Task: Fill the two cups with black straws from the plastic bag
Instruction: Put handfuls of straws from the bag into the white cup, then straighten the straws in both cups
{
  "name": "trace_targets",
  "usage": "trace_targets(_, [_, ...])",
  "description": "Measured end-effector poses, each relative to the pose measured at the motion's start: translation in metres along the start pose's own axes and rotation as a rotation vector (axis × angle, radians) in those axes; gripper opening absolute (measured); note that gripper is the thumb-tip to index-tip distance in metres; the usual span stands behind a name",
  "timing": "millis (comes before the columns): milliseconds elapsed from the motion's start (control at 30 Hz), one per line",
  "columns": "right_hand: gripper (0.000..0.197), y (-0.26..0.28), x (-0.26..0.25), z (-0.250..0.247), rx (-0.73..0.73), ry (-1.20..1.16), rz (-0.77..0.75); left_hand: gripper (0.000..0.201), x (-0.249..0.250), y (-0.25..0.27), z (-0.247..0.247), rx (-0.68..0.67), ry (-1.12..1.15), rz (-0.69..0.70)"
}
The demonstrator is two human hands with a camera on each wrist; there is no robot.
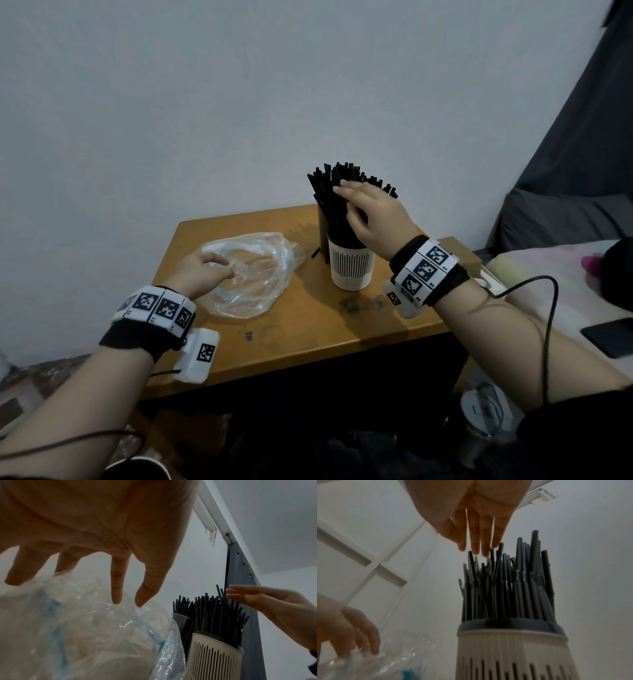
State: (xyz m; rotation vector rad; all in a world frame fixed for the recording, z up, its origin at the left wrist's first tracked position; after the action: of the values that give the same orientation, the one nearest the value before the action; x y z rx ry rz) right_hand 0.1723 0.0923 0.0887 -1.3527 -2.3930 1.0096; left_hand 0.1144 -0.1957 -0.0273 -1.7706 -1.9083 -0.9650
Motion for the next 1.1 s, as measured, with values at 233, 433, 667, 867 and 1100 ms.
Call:
trace_targets(233, [0.047, -0.029, 0.005, -0.005, -0.133, -0.019, 0.092, 0.03, 0.017, -0.001, -0.001, 0.018, -0.053, 0.042])
trace_targets(433, [0.039, -0.025, 0.0, 0.014, -0.295, 0.165, 0.08, 0.039, 0.019, -0.003, -0.002, 0.037, -0.091, 0.007])
trace_targets(667, [0.02, -0.006, 0.007, -0.01, -0.026, 0.11, 0.129, 0.044, 0.011, -0.002, 0.0, 0.034, -0.126, -0.039])
trace_targets(867, [0.051, -0.003, 0.014, 0.013, -0.198, 0.207, 0.055, 0.048, 0.03, 0.002, -0.006, 0.119, -0.086, 0.034])
trace_targets(1100, [0.049, 0.0, 0.021, 0.015, -0.196, 0.162, 0.098, 0.036, 0.092, 0.015, 0.017, 0.164, 0.128, 0.371])
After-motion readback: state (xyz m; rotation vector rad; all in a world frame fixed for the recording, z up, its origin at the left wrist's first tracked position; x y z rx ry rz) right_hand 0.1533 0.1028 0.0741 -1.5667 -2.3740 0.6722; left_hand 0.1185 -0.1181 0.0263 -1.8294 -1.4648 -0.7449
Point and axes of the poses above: each hand's wrist, its own y-axis away from the middle knuckle, its own z-axis out of the palm, x = y × z, the point moved 10 cm from there along -y, towards the middle knuckle, and after that the axes turned 12 degrees about -x, right-handed, at the moved point
